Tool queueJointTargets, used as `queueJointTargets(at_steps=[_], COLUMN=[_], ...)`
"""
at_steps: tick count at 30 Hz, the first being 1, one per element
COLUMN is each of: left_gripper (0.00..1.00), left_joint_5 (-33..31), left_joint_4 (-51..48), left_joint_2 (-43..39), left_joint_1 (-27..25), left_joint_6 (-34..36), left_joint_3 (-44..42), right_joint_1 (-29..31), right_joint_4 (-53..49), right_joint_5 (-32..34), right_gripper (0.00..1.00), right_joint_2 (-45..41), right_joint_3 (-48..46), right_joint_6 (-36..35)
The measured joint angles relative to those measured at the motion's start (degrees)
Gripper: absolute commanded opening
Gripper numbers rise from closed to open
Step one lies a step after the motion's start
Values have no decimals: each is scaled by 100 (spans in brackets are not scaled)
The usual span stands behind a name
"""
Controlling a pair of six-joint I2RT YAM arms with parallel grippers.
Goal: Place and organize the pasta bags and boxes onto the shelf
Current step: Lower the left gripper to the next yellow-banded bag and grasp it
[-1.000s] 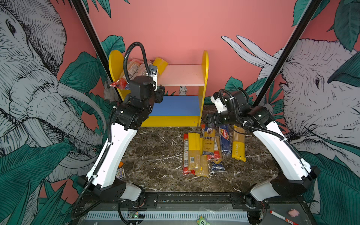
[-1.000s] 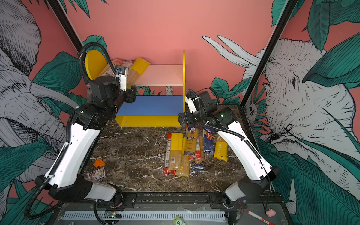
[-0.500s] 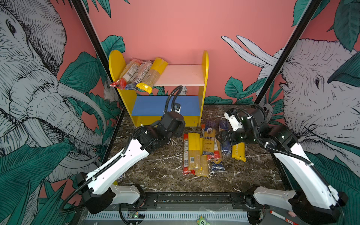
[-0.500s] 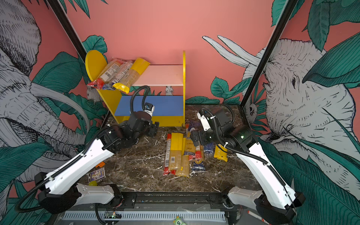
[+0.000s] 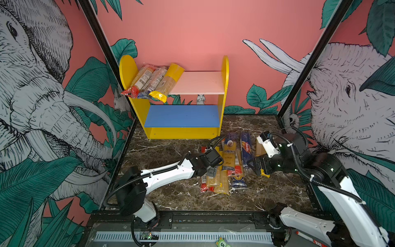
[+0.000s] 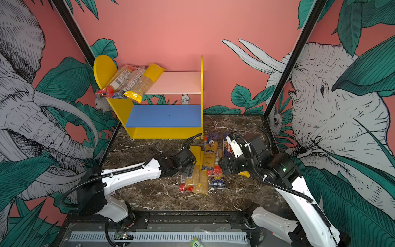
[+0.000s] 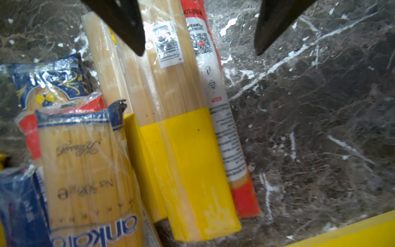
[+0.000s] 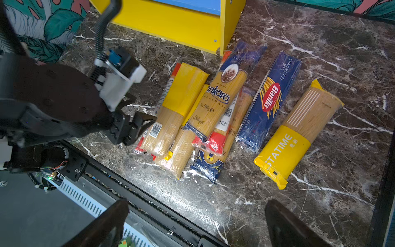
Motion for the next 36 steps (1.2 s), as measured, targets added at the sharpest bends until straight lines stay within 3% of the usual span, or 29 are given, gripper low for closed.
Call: queueJointTargets(at_steps=[9,25,28,30,36], left_gripper=[91,88,77,60,24], left_joint_5=[236,-20,-59,-76,-129], left_joint_4=[278,184,162,140,118], left_joint_2=[815,1506,1506,1506,1493], left_joint_1=[-321,-603,-603,-603,-603], left_joint_6=[-535,-1305,-1429,-1495,-1641], left_joint_3=[131,496,496,492,490], right_joint_1=[0,0,0,0,0], right_joint_4=[-254,-820,-887,-907,-905], right_joint_5=[-153,-195,-195,-195,-199], right_gripper=[99,99,99,99,99], right_joint_2=[-474,-868,-942,-973,-984], right_joint_3=[-236,-254,-254,-254,-251], right_joint_6=[-9,-229,-282,-295,-310])
